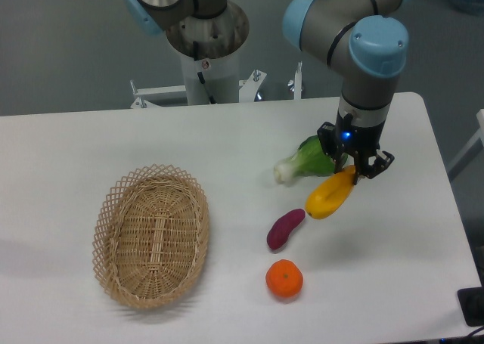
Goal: Place the mango on the table
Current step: 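Carry the held yellow mango sideways and lower it toward the table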
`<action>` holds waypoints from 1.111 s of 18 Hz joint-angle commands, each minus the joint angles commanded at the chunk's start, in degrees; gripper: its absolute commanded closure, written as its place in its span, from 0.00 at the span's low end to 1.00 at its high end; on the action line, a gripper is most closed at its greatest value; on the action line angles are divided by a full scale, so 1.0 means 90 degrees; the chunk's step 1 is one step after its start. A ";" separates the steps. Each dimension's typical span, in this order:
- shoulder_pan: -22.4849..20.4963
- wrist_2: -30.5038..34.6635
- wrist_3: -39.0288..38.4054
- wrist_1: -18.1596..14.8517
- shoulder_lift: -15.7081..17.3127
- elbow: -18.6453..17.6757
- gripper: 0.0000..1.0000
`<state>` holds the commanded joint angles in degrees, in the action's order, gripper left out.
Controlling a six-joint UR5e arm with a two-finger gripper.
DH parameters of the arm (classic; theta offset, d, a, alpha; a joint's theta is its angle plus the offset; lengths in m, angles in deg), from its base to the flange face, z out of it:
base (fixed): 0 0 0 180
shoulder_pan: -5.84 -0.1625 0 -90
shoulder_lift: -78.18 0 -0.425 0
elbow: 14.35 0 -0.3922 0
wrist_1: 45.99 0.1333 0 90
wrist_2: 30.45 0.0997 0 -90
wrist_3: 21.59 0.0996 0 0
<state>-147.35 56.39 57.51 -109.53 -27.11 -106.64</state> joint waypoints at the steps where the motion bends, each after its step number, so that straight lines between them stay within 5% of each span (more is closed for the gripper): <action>1: 0.0010 0.0000 0.0000 0.0010 0.0000 0.0000 0.63; 20: -0.0508 -0.0039 0.1122 0.0214 -0.0332 0.0010 0.63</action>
<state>-151.92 56.04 67.61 -107.61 -30.09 -106.55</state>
